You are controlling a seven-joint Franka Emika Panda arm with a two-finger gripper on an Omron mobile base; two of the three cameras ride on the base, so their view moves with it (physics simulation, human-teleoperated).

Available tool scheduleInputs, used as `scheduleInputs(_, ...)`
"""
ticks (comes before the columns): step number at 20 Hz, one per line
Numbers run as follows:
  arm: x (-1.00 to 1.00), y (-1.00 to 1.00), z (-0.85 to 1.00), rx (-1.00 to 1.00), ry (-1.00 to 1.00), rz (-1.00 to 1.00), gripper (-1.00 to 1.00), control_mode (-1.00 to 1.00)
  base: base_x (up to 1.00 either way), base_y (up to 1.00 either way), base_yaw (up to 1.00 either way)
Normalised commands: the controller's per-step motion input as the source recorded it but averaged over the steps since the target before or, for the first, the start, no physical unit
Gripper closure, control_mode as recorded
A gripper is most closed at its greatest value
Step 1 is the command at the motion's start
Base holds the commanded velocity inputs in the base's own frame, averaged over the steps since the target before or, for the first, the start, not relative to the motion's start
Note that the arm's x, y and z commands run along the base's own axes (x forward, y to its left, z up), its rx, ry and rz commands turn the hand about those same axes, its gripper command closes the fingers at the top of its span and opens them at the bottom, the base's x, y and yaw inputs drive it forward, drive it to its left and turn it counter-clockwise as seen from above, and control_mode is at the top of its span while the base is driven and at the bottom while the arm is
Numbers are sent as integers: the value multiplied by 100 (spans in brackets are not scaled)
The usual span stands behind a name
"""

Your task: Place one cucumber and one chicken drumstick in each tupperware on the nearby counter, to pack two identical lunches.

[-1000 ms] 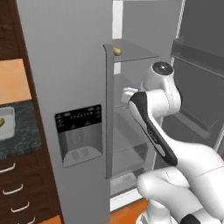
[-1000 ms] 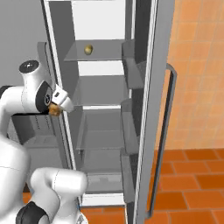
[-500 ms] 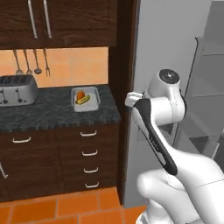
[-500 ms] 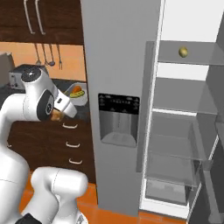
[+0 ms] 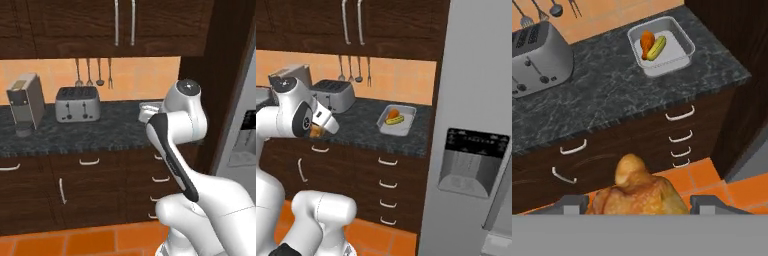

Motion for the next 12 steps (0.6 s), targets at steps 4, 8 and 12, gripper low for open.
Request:
scheduleInputs(4,0,0,0,0,0,0,100,100,66,100,2)
scheduleInputs(8,0,0,0,0,0,0,100,100,38,100,0)
scheduleInputs(12,0,0,0,0,0,0,100,100,23,100,0)
